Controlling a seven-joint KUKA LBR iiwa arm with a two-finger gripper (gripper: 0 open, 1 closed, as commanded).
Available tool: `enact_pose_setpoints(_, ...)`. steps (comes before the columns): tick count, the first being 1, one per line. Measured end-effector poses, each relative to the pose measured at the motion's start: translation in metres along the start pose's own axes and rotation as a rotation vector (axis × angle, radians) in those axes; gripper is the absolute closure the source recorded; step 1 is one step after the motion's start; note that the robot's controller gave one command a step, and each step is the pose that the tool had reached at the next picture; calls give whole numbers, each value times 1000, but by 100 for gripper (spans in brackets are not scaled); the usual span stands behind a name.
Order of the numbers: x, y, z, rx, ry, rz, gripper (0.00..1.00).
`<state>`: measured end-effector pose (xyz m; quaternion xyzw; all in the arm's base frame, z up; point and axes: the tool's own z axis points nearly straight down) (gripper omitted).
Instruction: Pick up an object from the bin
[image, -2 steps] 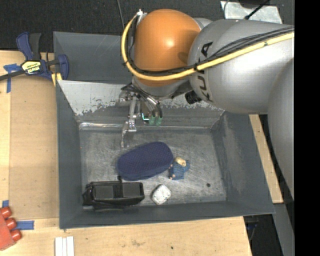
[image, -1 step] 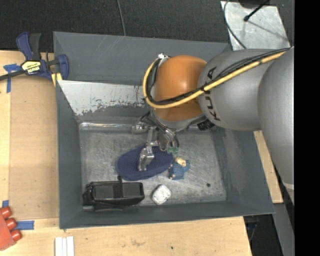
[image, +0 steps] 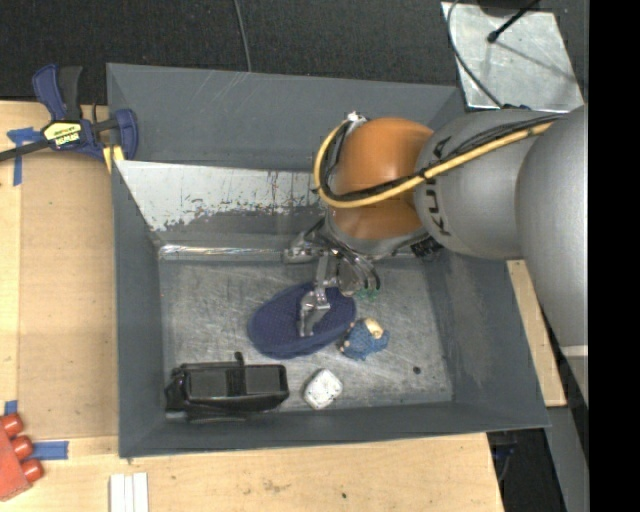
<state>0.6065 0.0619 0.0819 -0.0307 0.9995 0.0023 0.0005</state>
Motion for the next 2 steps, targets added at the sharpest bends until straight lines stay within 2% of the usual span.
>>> enact_pose_setpoints(1,-1,2,-4,2,0,-6,100)
enact_pose_setpoints(2,-3,11,-131,4,-12,-61,100)
